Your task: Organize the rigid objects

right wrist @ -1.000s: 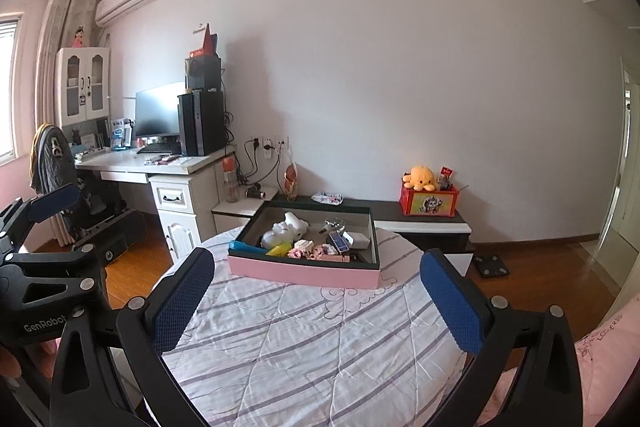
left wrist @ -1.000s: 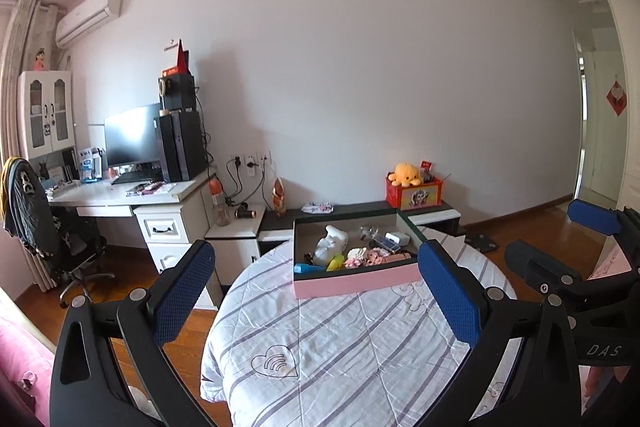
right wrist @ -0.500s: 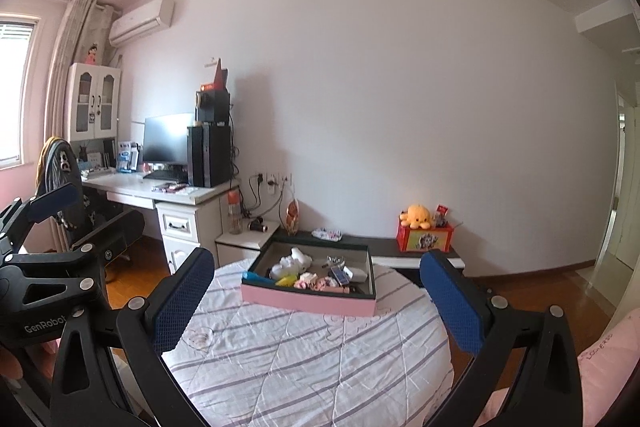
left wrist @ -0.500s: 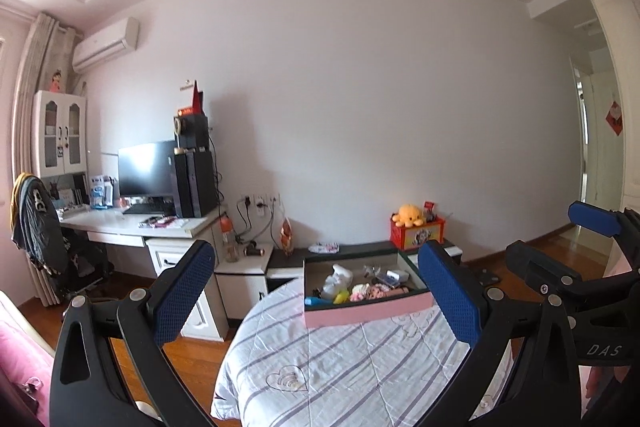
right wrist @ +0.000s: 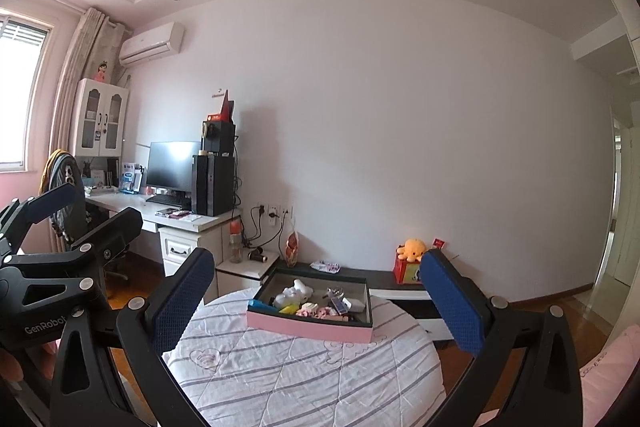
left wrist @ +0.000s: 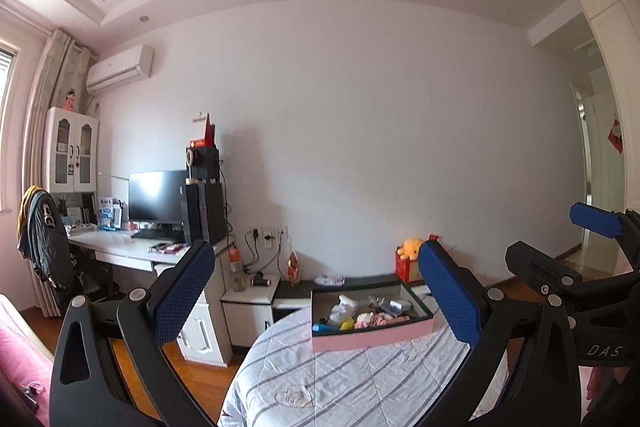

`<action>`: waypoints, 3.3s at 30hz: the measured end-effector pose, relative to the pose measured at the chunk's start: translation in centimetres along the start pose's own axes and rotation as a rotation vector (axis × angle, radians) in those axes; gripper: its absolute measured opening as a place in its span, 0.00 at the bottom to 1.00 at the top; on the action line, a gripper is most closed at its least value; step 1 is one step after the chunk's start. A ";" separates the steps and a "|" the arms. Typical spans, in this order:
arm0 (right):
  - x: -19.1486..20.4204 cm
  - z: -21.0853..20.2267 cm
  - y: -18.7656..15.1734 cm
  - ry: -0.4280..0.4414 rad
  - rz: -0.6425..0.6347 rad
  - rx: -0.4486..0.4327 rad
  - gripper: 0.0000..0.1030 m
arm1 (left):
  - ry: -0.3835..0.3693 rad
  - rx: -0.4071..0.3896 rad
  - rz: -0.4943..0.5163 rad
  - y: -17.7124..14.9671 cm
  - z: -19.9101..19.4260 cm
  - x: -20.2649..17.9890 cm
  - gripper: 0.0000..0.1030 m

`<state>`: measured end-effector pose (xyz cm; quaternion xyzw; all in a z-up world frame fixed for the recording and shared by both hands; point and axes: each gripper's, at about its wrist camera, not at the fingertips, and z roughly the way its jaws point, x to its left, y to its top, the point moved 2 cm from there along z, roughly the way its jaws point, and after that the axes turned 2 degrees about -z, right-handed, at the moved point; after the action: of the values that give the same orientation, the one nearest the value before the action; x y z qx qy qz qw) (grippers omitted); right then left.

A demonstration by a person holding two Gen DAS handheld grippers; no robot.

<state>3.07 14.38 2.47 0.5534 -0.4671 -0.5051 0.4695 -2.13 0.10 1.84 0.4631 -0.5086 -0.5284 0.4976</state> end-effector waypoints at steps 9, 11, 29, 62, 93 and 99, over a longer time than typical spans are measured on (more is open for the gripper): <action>0.4 -1.1 0.3 0.000 -0.006 -0.036 1.00 | 0.016 -0.030 0.005 0.1 -1.2 0.2 1.00; 0.5 -1.3 0.4 0.001 -0.006 -0.040 1.00 | 0.017 -0.032 0.006 0.1 -1.3 0.1 1.00; 0.5 -1.8 0.6 -0.005 -0.011 -0.042 1.00 | 0.022 -0.039 0.007 0.1 -1.7 0.2 1.00; 0.7 -2.2 0.2 -0.009 -0.013 -0.028 1.00 | 0.024 -0.036 0.007 0.2 -2.4 0.5 1.00; 0.9 -2.1 0.6 -0.022 -0.018 -0.021 1.00 | 0.024 -0.041 0.008 0.5 -2.7 0.8 1.00; 0.9 -2.0 0.6 -0.022 -0.018 -0.018 1.00 | 0.020 -0.046 0.003 0.4 -2.2 0.7 1.00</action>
<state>5.11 13.48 3.05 0.5478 -0.4628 -0.5192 0.4648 -0.01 -0.76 2.16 0.4560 -0.4922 -0.5344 0.5140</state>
